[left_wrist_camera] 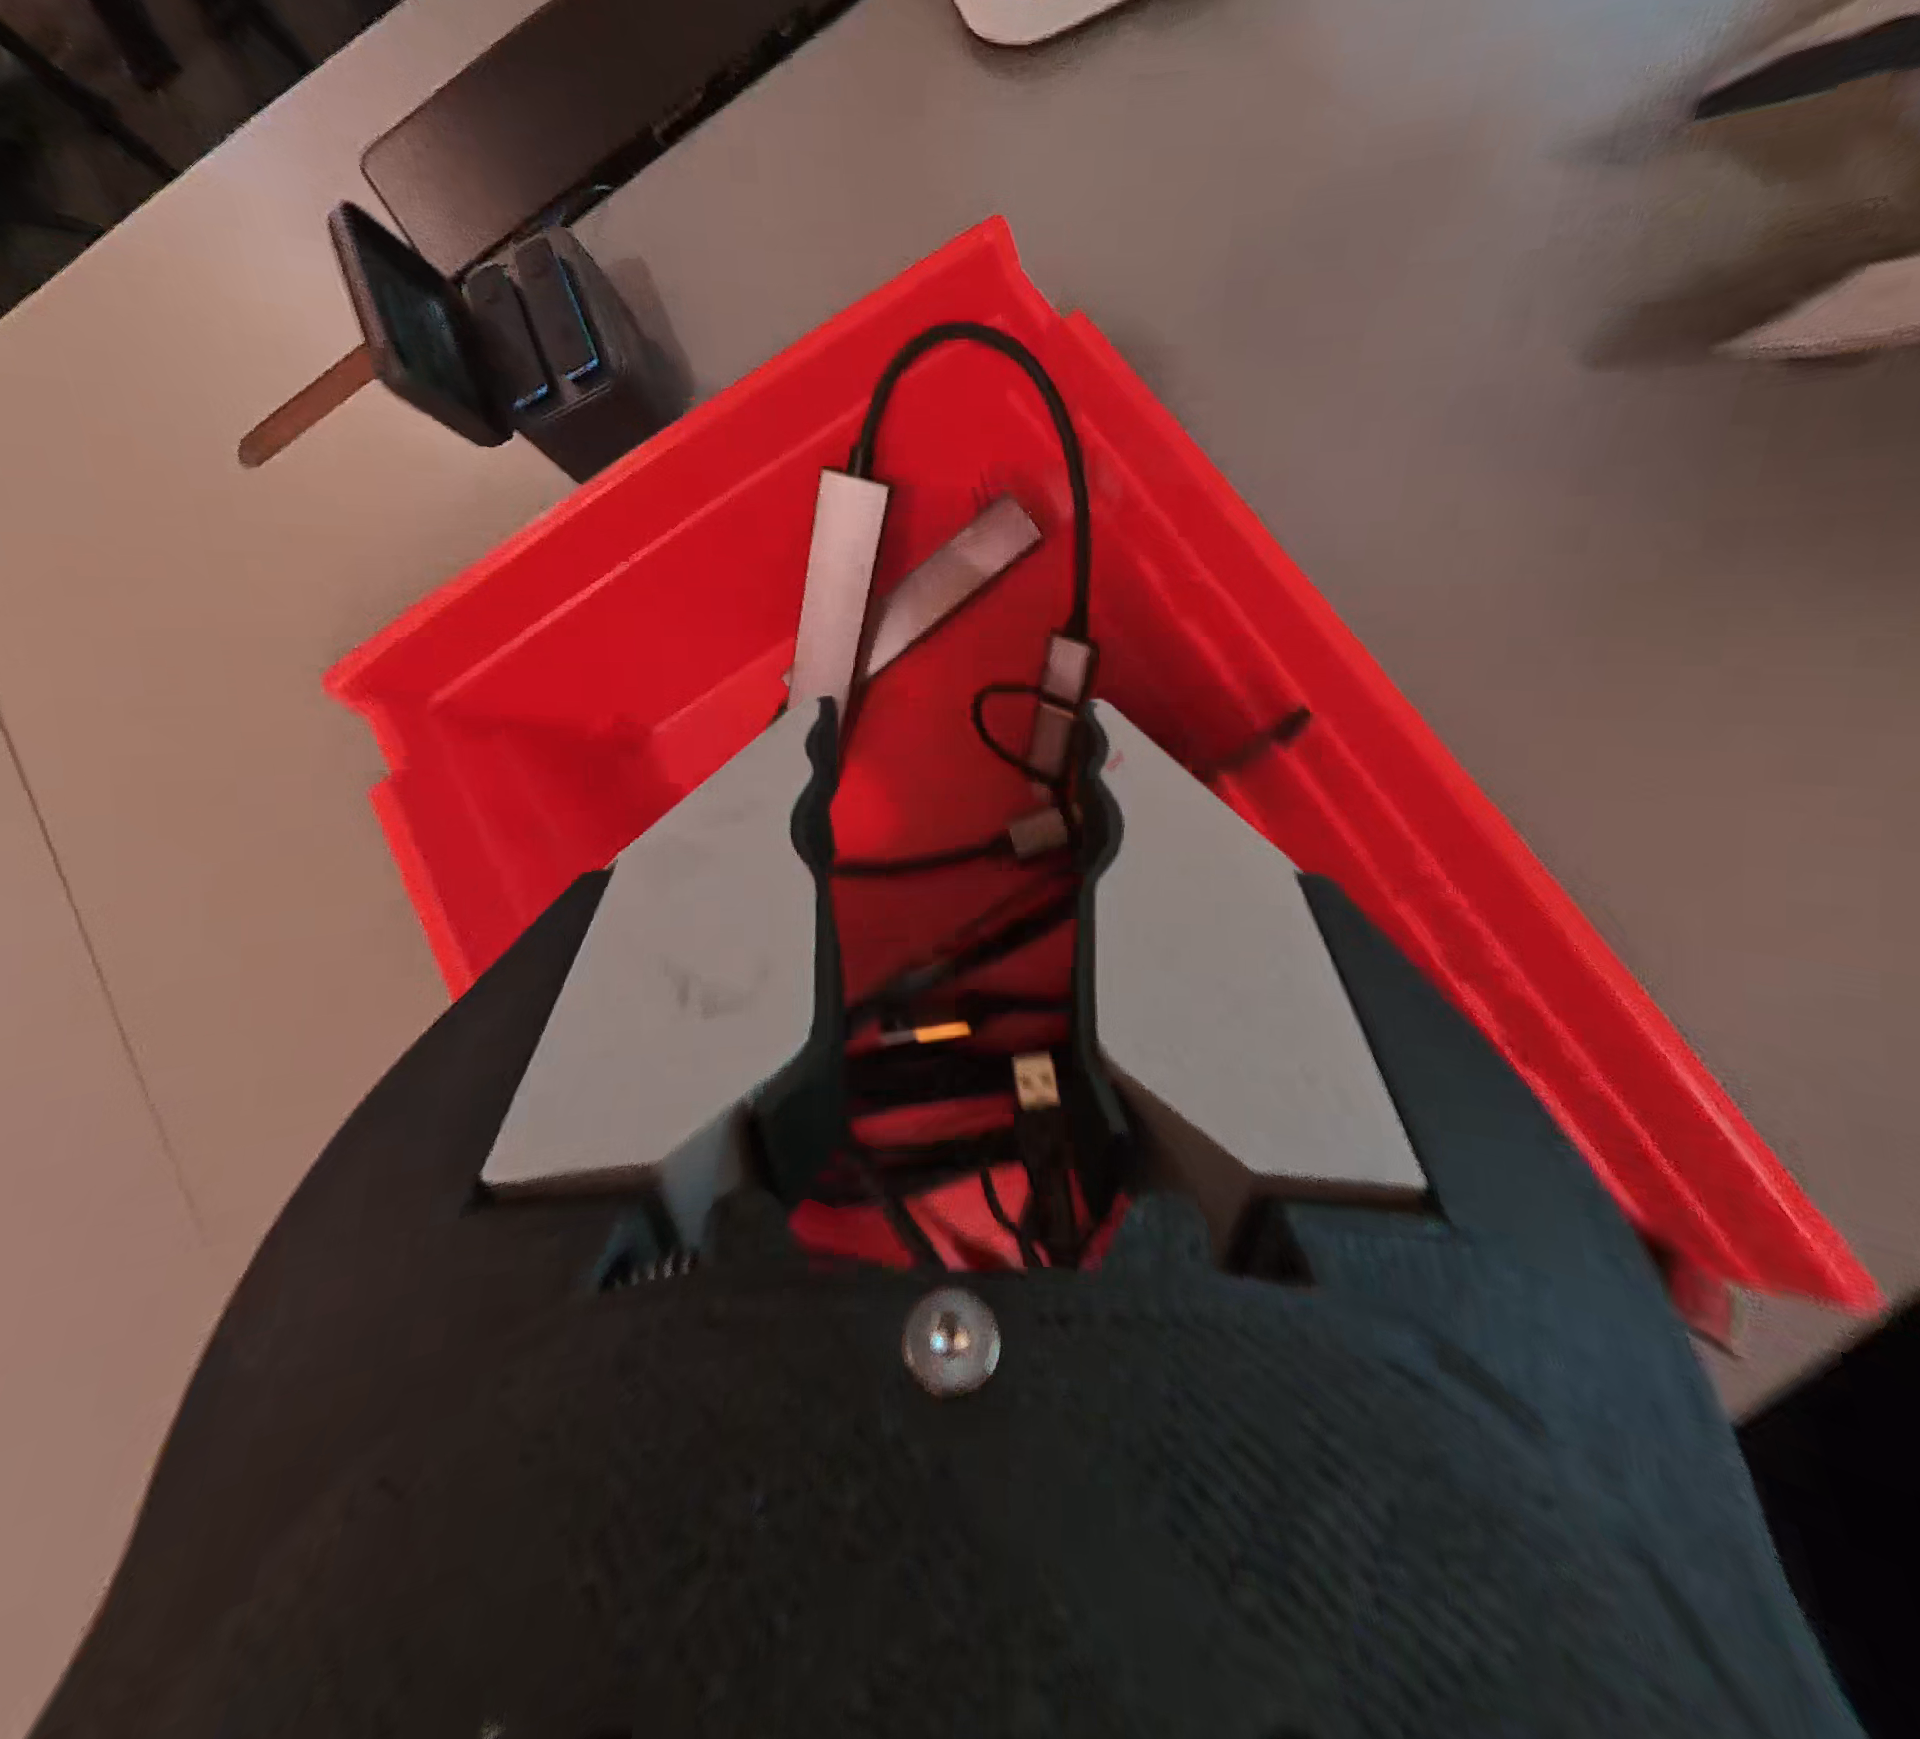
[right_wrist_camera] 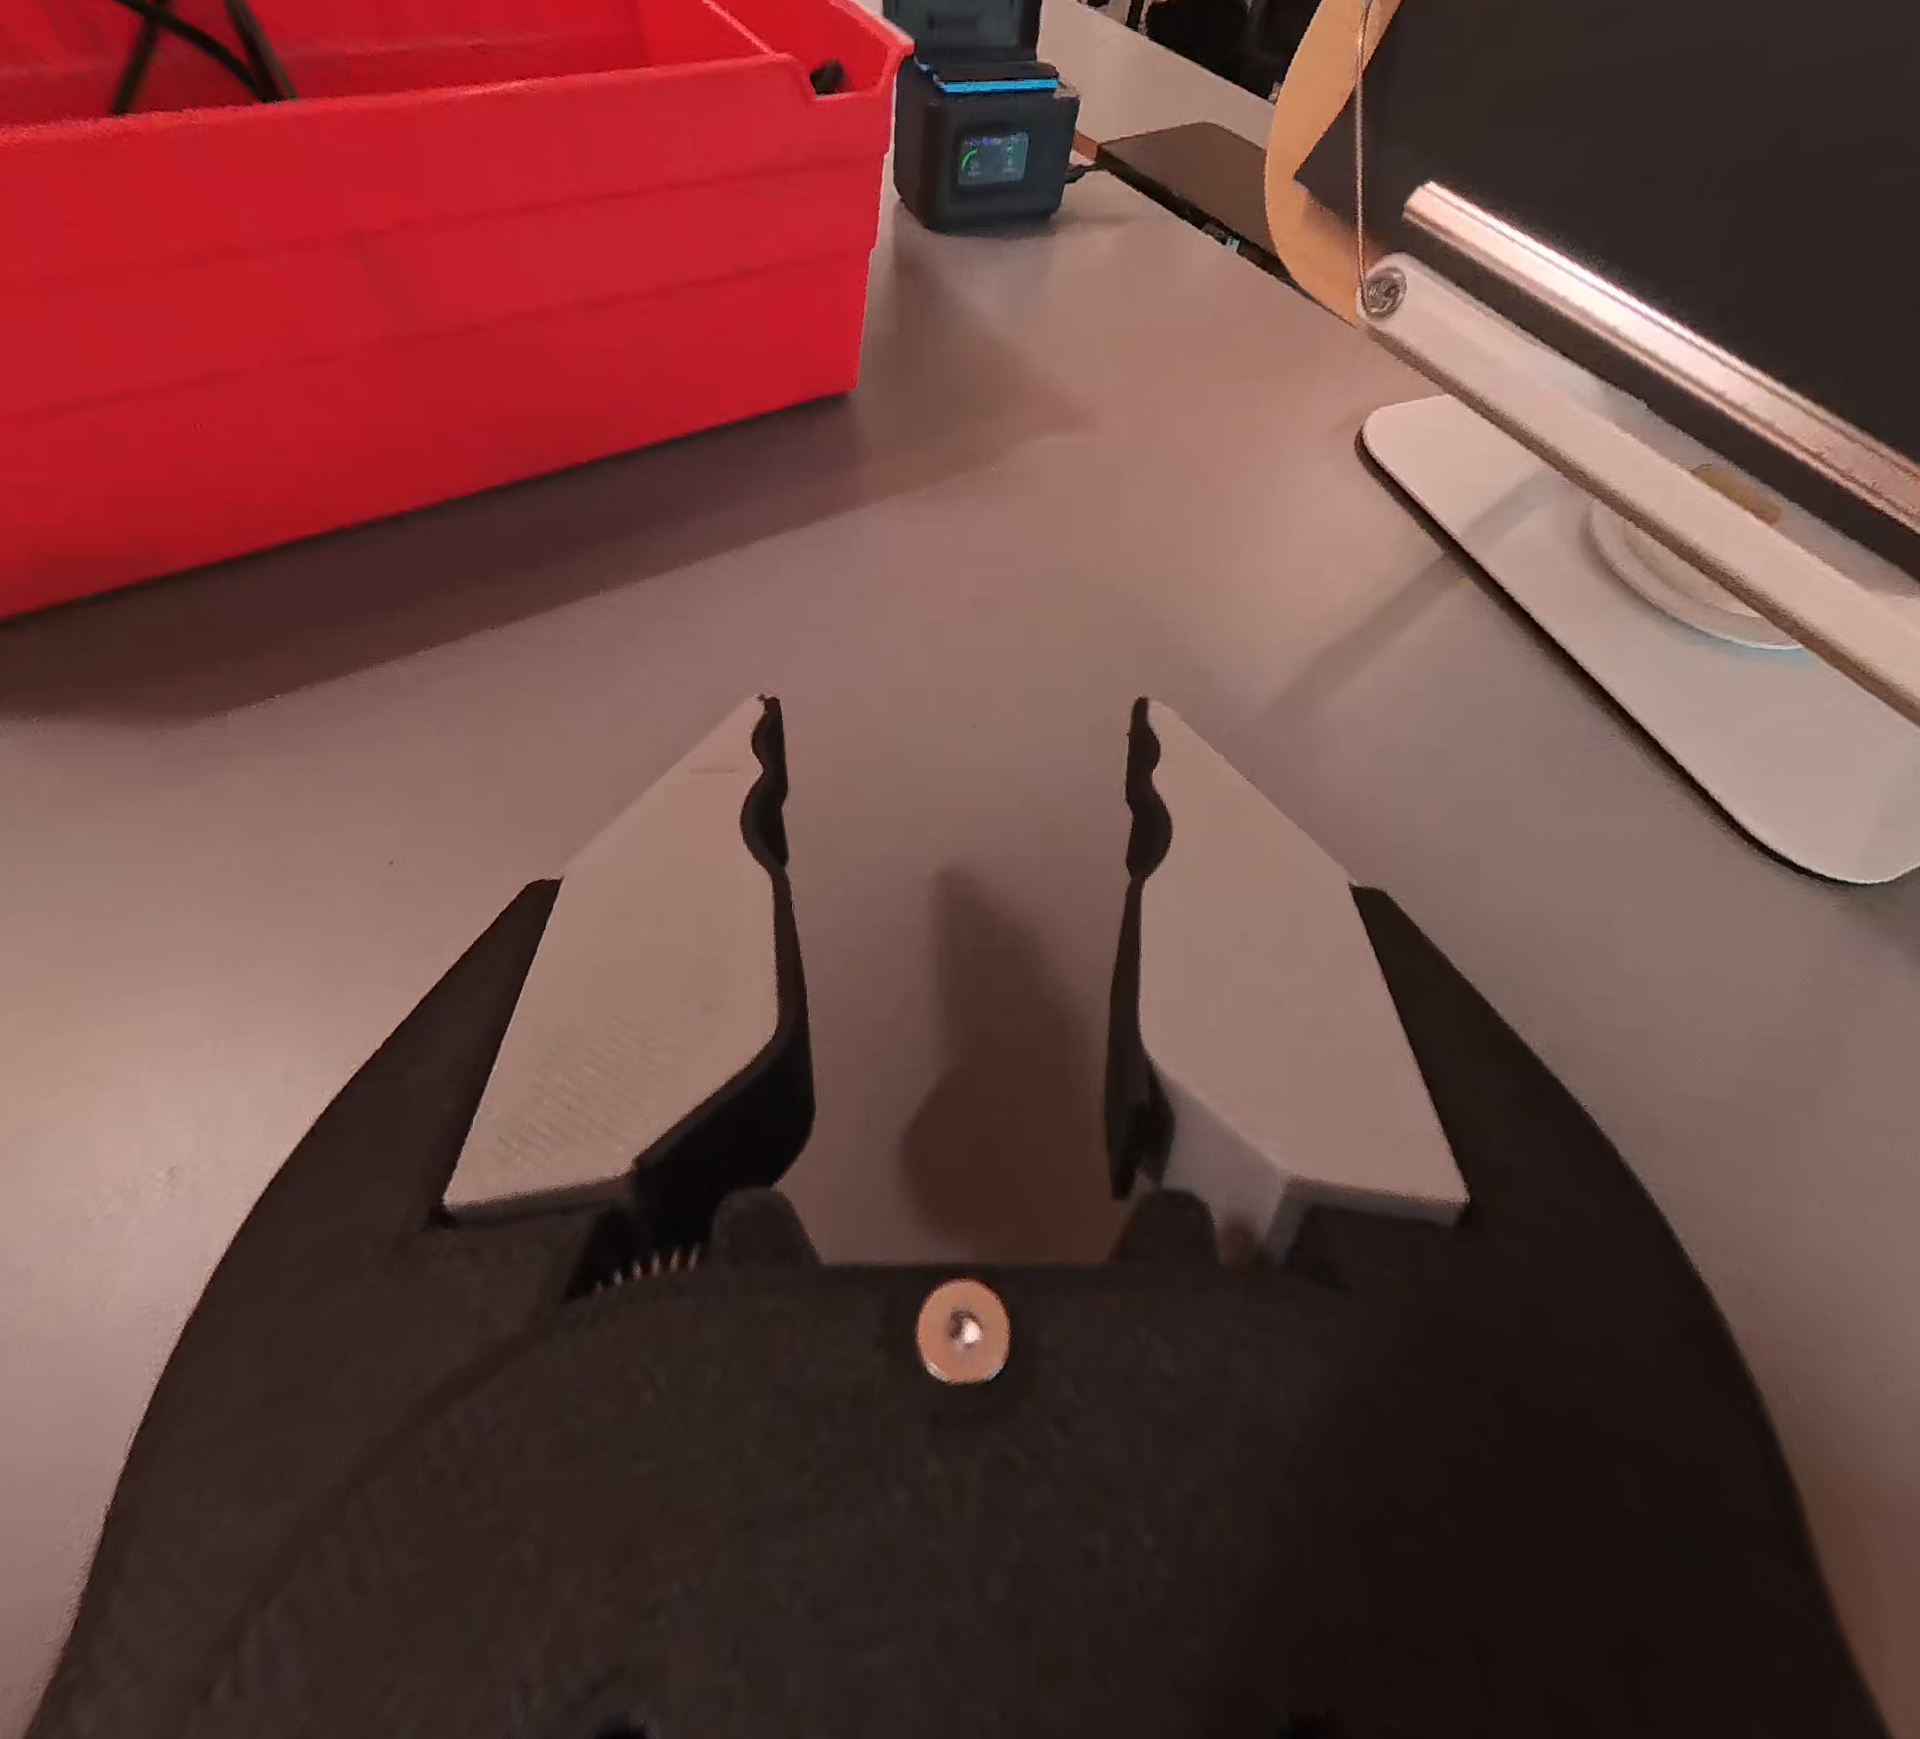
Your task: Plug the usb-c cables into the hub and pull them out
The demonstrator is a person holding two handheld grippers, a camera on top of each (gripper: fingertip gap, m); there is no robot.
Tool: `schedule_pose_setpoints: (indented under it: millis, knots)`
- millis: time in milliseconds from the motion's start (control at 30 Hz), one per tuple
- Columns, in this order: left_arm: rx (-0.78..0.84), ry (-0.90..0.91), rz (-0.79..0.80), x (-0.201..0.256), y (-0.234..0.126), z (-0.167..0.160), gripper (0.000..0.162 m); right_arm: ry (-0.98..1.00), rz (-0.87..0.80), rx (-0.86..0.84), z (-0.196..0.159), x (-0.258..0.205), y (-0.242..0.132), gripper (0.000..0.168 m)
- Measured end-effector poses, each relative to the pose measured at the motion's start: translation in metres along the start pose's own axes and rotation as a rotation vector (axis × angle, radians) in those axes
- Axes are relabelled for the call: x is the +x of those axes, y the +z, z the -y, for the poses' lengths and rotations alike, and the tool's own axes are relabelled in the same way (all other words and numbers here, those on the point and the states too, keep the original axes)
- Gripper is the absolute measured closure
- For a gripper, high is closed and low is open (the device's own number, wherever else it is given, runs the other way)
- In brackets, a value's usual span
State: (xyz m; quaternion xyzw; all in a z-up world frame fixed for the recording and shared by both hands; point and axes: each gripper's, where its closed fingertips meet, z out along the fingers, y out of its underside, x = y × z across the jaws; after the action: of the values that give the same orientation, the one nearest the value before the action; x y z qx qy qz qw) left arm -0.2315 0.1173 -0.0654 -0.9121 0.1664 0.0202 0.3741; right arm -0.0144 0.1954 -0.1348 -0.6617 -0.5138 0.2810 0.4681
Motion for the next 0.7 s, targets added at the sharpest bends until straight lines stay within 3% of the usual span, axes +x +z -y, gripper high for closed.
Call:
schedule_pose_setpoints:
  millis: [200, 367, 533, 700]
  knots:
    - [-0.247, 0.064, 0.044, -0.027, 0.084, -0.007, 0.116, 0.037, 0.027, 0.008, 0.001, 0.0, 0.0, 0.103]
    - [-0.344, 0.113, 0.098, -0.039, 0.116, -0.025, 0.14, 0.023, 0.008, 0.024, 0.005, 0.004, -0.004, 0.104]
    - [-0.318, 0.226, 0.258, -0.053, 0.097, -0.013, 0.141, 0.01, 0.001, 0.025, 0.007, 0.004, -0.005, 0.105]
    - [-0.133, 0.324, 0.464, -0.069, 0.032, 0.032, 0.142, 0.02, -0.007, 0.019, 0.004, 0.008, -0.003, 0.107]
